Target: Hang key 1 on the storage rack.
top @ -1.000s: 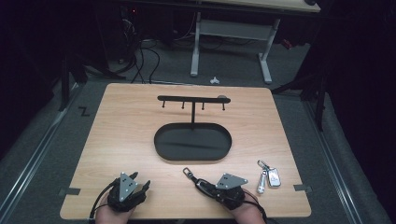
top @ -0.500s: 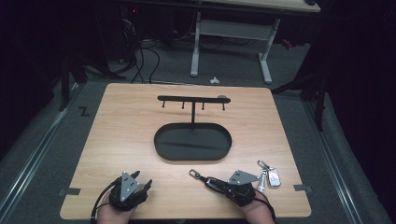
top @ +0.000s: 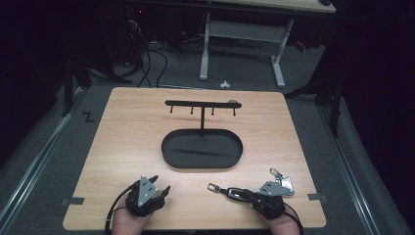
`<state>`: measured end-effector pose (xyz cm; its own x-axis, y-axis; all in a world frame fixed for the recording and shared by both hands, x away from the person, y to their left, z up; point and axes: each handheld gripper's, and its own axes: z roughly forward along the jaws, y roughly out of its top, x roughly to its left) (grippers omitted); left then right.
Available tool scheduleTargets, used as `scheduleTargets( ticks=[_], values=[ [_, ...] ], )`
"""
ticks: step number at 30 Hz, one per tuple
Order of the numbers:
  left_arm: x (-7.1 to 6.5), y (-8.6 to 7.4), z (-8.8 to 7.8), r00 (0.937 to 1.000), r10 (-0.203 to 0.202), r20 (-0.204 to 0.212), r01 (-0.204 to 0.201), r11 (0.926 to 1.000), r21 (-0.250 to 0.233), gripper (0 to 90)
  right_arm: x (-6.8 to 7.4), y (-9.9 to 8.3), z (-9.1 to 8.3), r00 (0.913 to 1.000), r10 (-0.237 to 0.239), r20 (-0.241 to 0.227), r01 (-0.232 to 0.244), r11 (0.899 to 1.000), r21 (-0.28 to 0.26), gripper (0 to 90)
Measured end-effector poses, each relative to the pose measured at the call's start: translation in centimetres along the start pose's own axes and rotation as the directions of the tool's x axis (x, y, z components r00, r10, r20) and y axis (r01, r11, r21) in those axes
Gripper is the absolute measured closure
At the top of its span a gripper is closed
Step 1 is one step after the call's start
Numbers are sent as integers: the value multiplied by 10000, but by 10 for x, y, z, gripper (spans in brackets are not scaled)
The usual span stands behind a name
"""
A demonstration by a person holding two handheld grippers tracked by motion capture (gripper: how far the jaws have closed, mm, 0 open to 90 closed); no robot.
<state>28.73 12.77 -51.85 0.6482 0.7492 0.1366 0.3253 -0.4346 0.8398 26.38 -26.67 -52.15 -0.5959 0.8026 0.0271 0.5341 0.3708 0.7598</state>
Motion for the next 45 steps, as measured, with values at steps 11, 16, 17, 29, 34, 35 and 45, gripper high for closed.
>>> scheduleTargets(
  ticks=[11, 16, 17, 29, 34, 35, 45],
  values=[
    [-5, 9, 11, 9994, 175, 291, -171, 9998, -124, 439, -19, -19, -24, 9944, 698, 791, -697, 9976, -42, 900],
    [-5, 9, 10, 9995, 167, 277, -164, 9998, -100, 439, -22, -19, -29, 9930, 851, 821, -845, 9964, -113, 882],
    [-5, 8, 10, 9995, 157, 276, -154, 9998, -102, 439, -22, -19, -29, 9930, 851, 821, -845, 9964, -113, 882],
    [6, -4, -8, 9997, -162, -160, 161, 9998, -82, 439, 25, 7, 6, 9949, -617, -803, 650, 9971, 394, 891],
    [9, -7, -12, 9993, -233, -299, 232, 9997, -58, 439, 26, 8, 15, 9947, -659, -793, 725, 9939, 831, 892],
    [9, -8, -12, 9992, -239, -312, 239, 9997, -30, 439, 25, 9, 17, 9951, -696, -702, 755, 9934, 860, 892],
    [15, -19, -27, 9968, -448, -655, 453, 9989, 72, 441, 7, 22, 28, 9983, -397, -432, 431, 9958, 811, 897]
  ],
)
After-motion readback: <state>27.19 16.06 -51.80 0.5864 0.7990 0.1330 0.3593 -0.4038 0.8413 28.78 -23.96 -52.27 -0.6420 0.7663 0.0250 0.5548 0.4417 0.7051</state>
